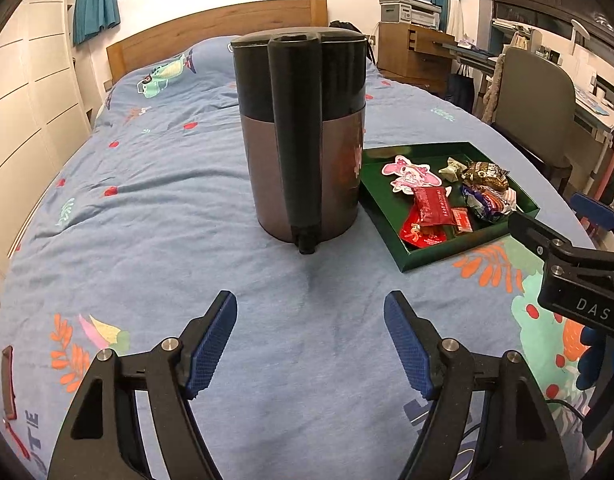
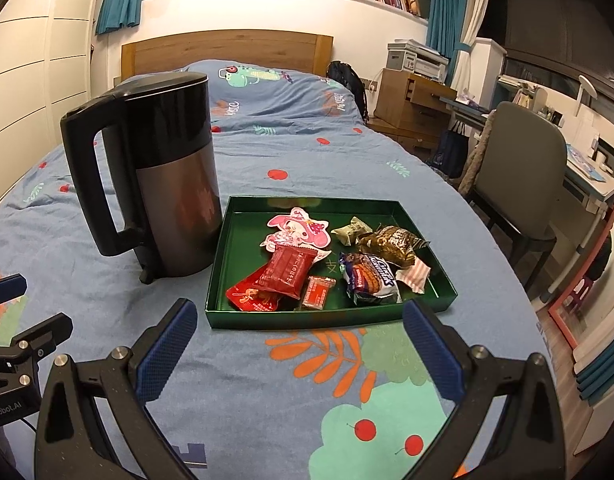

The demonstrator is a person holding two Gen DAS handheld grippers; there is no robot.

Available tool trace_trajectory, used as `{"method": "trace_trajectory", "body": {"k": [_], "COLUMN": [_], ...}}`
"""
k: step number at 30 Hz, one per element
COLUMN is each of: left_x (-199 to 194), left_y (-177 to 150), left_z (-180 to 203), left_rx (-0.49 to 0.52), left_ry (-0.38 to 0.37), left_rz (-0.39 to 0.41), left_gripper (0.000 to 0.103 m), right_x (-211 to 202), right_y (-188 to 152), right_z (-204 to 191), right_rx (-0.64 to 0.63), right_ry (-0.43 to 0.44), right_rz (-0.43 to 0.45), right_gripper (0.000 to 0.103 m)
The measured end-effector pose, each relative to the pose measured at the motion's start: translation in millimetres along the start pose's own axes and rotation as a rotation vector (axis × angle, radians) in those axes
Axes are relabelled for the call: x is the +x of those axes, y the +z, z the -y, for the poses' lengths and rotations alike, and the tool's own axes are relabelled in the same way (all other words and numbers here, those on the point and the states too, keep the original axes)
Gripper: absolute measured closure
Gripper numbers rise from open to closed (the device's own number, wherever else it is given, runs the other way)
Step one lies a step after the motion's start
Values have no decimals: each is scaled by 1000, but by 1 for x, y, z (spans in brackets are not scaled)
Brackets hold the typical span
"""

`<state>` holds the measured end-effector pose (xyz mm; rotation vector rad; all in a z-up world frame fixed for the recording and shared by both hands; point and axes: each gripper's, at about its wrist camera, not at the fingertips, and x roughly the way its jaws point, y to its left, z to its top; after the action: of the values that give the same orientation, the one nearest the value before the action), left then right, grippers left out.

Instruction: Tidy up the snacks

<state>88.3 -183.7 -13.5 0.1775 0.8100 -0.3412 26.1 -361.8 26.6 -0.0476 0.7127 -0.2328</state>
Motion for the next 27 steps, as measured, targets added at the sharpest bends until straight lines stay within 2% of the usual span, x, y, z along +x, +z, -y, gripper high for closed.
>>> {"method": "trace_trajectory", "body": {"k": [27], "left_x": [-3], "left_y": [0], "left_z": [3], "left_rx": [15], "left_ry": [-9], "left_rz": [-2], "left_gripper": [32], "right_x": [0], "right_y": [2], "right_z": [0], "right_rx": [-3], "right_ry": [1], "right_rz": [5], "right_gripper": [0]}}
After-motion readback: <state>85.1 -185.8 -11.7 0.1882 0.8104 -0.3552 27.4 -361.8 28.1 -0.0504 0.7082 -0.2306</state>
